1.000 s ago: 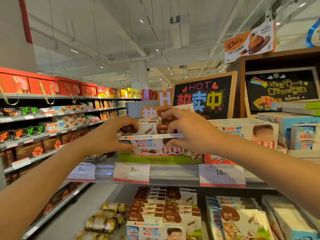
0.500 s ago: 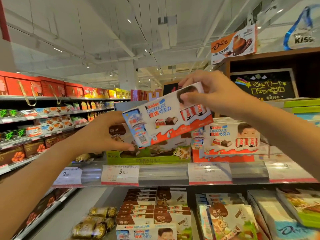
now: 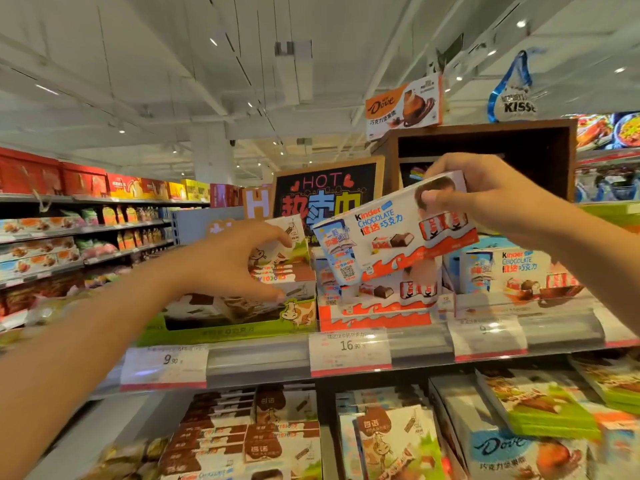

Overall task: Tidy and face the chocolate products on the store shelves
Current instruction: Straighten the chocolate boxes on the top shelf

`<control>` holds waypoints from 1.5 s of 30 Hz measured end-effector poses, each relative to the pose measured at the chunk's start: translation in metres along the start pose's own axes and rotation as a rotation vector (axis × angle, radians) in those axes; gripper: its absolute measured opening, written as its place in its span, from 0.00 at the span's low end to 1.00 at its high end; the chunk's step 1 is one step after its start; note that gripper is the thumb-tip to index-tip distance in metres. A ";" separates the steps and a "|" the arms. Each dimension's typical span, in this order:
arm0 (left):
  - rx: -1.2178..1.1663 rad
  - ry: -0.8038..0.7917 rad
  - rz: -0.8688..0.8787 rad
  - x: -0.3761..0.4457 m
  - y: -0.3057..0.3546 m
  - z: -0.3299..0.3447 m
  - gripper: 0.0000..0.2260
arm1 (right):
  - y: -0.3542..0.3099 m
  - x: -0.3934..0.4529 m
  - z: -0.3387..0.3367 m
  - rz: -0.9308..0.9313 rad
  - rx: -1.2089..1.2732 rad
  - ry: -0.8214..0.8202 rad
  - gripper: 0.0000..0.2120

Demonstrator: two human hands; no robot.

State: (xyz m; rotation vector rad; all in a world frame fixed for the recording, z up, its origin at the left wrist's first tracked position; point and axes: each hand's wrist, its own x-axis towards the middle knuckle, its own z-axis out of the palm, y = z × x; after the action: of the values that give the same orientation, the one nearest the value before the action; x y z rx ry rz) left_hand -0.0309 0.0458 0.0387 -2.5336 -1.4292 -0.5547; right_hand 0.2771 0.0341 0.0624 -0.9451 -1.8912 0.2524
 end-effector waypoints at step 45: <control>-0.202 0.125 0.191 0.044 0.027 0.025 0.02 | 0.033 -0.016 0.029 -0.101 -0.699 -0.102 0.09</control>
State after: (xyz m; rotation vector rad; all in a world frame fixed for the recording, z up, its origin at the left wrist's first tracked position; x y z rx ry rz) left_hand 0.0188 0.0748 0.0348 -2.6951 -1.1258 -0.8437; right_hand 0.2730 0.0512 0.0187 -1.2983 -2.1549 -0.4624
